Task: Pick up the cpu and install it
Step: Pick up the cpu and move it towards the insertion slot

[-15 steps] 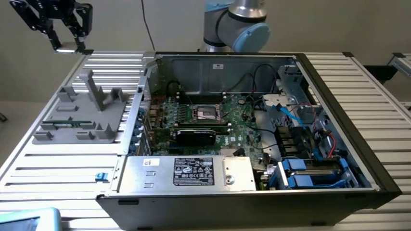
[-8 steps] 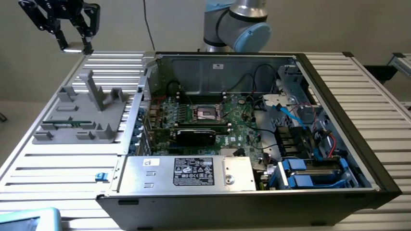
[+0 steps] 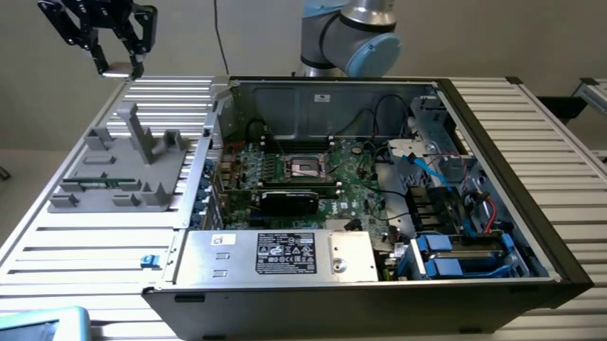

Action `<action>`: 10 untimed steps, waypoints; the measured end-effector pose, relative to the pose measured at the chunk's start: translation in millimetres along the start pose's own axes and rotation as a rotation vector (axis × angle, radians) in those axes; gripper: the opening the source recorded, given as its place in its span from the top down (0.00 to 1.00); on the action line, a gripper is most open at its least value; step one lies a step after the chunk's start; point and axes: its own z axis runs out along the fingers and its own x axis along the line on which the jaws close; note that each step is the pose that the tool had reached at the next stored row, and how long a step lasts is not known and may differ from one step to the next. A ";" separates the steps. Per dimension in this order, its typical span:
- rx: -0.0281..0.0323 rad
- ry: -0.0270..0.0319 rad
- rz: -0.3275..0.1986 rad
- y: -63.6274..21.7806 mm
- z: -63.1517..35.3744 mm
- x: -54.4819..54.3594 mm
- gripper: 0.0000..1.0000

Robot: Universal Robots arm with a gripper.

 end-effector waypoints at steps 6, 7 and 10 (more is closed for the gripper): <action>0.0000 0.0005 0.000 -0.2 -3.0 -27.2 0.44; 0.0000 0.0005 0.000 -0.2 -3.4 -31.6 0.44; 0.0000 0.0006 0.000 -0.3 -4.9 -45.2 0.44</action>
